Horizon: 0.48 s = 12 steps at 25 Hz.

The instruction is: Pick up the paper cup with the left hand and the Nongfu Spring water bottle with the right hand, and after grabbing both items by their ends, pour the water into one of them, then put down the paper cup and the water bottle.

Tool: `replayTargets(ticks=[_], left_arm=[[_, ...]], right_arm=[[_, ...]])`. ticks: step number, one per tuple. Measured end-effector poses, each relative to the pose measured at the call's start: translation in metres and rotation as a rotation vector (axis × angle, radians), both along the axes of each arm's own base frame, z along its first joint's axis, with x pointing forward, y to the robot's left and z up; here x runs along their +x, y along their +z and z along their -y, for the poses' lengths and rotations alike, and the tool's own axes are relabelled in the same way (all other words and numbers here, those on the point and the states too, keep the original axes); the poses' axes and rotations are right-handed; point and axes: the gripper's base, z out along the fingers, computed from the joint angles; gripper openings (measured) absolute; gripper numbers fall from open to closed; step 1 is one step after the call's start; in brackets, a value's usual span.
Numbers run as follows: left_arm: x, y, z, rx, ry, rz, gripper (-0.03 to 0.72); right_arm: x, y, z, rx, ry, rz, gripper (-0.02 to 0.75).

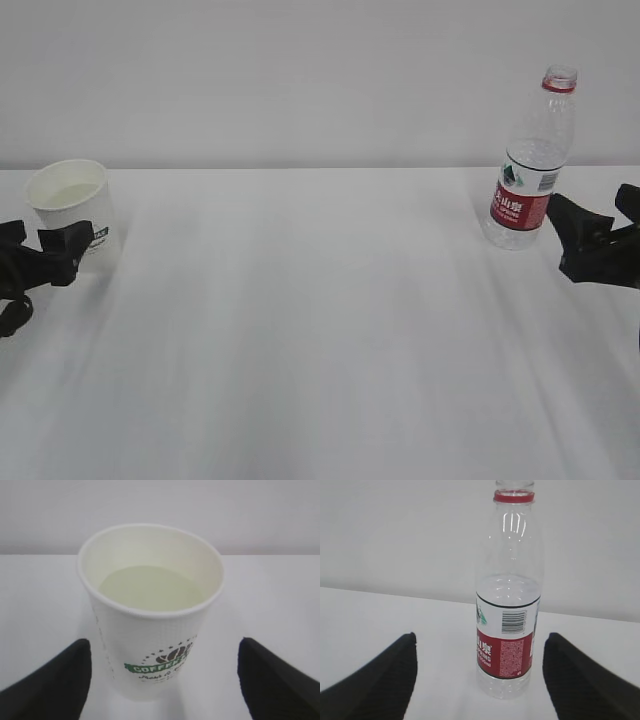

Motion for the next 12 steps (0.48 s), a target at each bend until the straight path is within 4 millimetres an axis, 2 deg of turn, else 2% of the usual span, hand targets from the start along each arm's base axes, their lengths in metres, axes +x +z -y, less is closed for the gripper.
replayTargets(ticks=[7, 12], left_arm=[[-0.004, 0.026, -0.001, 0.007, 0.003, 0.038, 0.666], [-0.009, 0.046, -0.001, 0.014, 0.006, 0.065, 0.658]], right_arm=[[0.000, 0.001, -0.001, 0.004, 0.011, 0.001, 0.587], [-0.002, 0.014, -0.001, 0.009, 0.015, 0.053, 0.588]])
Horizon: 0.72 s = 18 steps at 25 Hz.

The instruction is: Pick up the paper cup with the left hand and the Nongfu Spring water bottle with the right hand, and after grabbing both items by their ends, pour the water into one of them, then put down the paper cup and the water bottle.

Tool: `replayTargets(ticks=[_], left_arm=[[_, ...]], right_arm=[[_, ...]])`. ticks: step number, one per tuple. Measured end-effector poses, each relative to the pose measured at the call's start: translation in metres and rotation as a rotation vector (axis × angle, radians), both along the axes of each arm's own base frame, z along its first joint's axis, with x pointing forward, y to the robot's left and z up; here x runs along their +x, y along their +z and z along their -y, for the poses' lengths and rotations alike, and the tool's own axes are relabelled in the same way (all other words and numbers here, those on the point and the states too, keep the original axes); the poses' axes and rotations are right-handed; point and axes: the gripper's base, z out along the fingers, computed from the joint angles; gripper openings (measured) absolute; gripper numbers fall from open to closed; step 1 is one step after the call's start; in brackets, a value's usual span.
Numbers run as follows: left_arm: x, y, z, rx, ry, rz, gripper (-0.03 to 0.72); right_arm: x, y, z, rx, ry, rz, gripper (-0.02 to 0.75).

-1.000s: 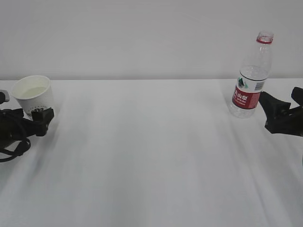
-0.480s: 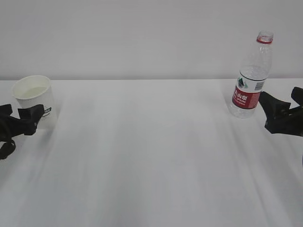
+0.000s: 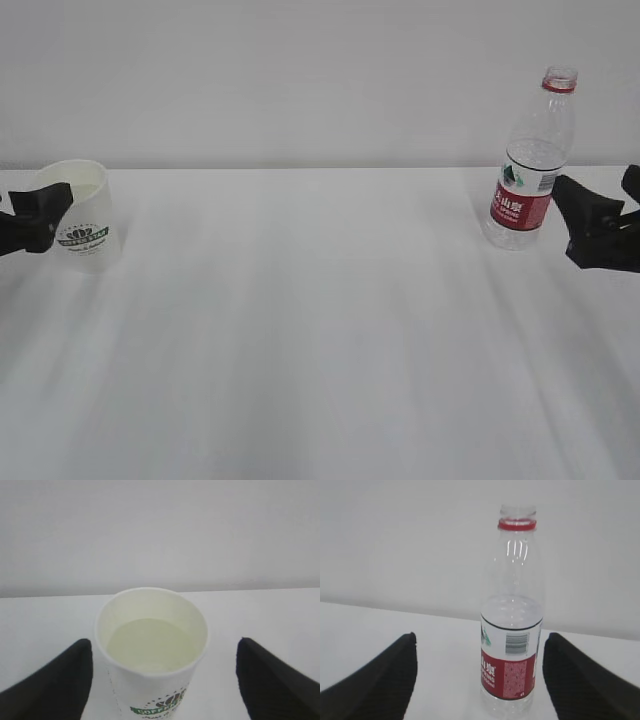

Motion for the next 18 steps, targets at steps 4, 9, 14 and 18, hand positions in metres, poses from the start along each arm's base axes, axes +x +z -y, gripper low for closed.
replayTargets(ticks=[4, 9, 14, 18], left_arm=[[-0.004, 0.012, 0.000, 0.004, 0.002, 0.017, 0.652], [-0.009, 0.023, -0.001, 0.013, 0.007, 0.007, 0.643], [-0.017, 0.043, -0.002, 0.018, 0.010, 0.046, 0.634], [-0.026, 0.061, -0.003, 0.022, 0.015, 0.077, 0.631]], right_arm=[[-0.003, 0.011, 0.000, -0.005, -0.002, 0.017, 0.587], [-0.009, 0.024, 0.001, -0.012, -0.007, 0.026, 0.587], [-0.018, 0.039, 0.002, -0.024, -0.013, 0.031, 0.587], [-0.025, 0.048, 0.002, -0.033, -0.015, 0.040, 0.587]])
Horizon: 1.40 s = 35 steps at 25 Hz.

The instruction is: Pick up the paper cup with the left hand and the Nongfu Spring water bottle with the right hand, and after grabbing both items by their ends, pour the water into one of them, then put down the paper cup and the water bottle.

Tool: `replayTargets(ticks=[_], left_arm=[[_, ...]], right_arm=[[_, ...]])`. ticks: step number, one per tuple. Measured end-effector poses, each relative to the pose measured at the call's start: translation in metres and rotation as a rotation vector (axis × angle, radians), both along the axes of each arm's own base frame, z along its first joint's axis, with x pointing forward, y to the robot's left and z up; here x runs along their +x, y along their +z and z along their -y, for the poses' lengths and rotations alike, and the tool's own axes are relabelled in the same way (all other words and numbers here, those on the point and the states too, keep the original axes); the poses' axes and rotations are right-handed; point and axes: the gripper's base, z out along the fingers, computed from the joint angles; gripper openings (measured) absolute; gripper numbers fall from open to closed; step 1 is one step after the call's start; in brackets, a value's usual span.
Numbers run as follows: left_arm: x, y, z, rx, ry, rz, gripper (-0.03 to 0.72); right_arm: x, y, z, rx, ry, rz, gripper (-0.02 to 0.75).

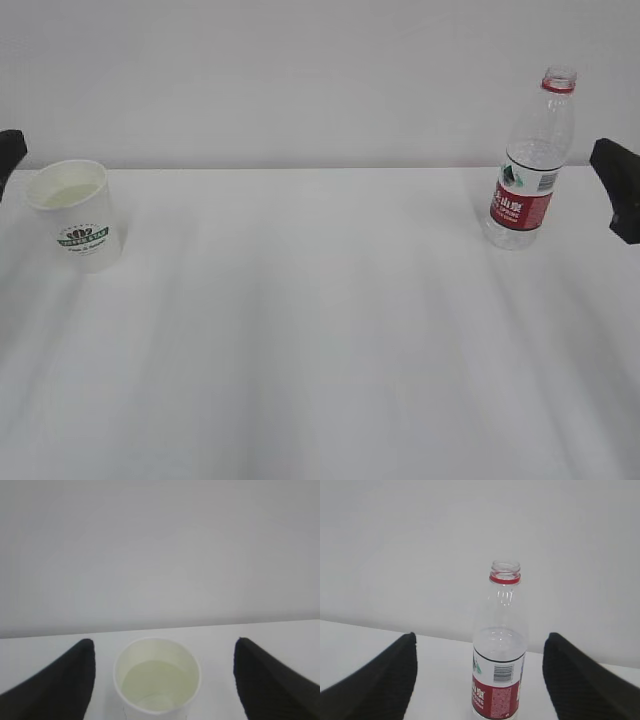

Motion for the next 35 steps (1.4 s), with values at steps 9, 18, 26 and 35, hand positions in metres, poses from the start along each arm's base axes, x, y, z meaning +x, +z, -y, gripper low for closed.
replayTargets(ticks=[9, 18, 26, 35], left_arm=[[-0.030, 0.042, -0.001, 0.037, -0.006, 0.083, 0.618], [-0.070, 0.072, -0.005, 0.069, 0.017, 0.122, 0.602], [-0.103, 0.084, -0.010, 0.083, 0.053, 0.101, 0.591], [-0.138, 0.087, -0.016, 0.091, 0.094, 0.049, 0.590]], right_arm=[[-0.014, 0.015, 0.000, -0.001, 0.004, -0.005, 0.587], [-0.035, 0.034, 0.002, -0.019, -0.010, 0.002, 0.587], [-0.060, 0.046, 0.006, -0.038, -0.039, -0.011, 0.587], [-0.087, 0.053, 0.010, -0.052, -0.077, -0.054, 0.587]])
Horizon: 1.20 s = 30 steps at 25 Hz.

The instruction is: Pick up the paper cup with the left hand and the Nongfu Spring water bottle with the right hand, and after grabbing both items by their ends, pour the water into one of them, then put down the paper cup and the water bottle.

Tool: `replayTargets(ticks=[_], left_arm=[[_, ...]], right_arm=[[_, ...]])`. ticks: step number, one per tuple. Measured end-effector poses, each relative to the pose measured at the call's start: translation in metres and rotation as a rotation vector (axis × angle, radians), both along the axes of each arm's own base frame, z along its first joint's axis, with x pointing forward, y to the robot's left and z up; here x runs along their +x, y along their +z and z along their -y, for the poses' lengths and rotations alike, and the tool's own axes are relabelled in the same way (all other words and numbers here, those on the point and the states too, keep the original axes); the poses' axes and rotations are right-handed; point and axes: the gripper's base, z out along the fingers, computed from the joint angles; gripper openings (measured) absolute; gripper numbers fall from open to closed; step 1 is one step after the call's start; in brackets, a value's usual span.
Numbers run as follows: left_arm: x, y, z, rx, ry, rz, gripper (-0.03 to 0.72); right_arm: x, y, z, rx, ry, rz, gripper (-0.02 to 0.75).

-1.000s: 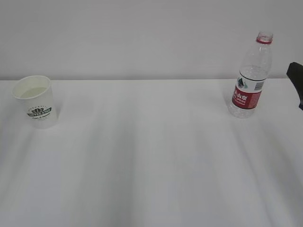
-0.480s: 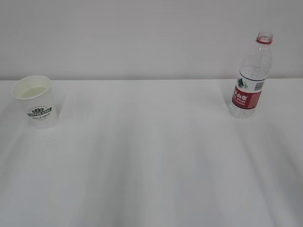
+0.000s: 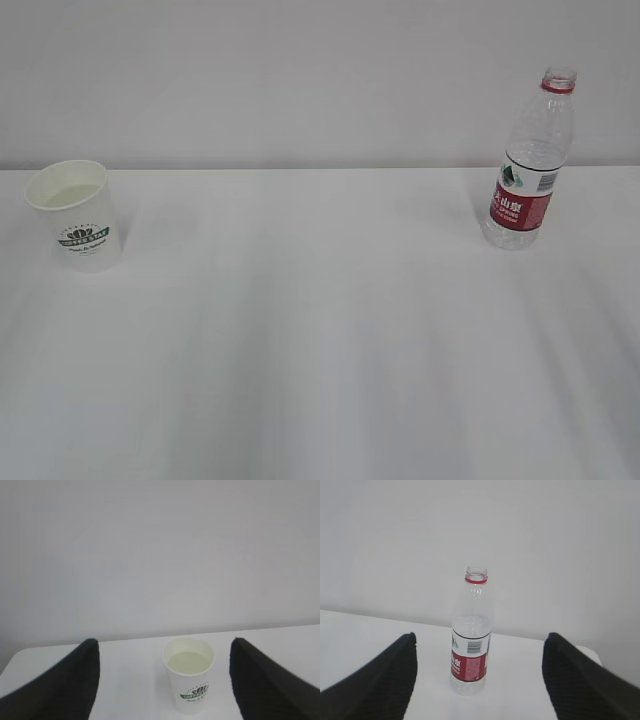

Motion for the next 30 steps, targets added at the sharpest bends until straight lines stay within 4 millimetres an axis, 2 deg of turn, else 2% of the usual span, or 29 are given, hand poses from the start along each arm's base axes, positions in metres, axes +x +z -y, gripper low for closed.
replayTargets(ticks=[7, 14, 23, 27, 30], left_arm=[[-0.016, -0.010, -0.003, -0.048, 0.030, -0.129, 0.588], [-0.025, -0.018, -0.004, -0.069, 0.044, -0.224, 0.587], [-0.038, -0.026, -0.004, -0.092, 0.057, -0.344, 0.587], [-0.044, -0.016, -0.005, -0.090, 0.064, -0.388, 0.587], [-0.047, -0.016, -0.003, -0.098, 0.044, -0.430, 0.587]], right_arm=[[-0.019, 0.001, 0.003, -0.007, -0.028, -0.030, 0.587], [-0.036, -0.007, 0.007, -0.003, -0.063, -0.137, 0.587], [-0.055, 0.009, 0.009, 0.033, -0.089, -0.237, 0.587], [-0.062, 0.012, 0.007, 0.019, -0.062, -0.326, 0.587], [-0.069, 0.015, 0.006, 0.025, -0.053, -0.370, 0.587]])
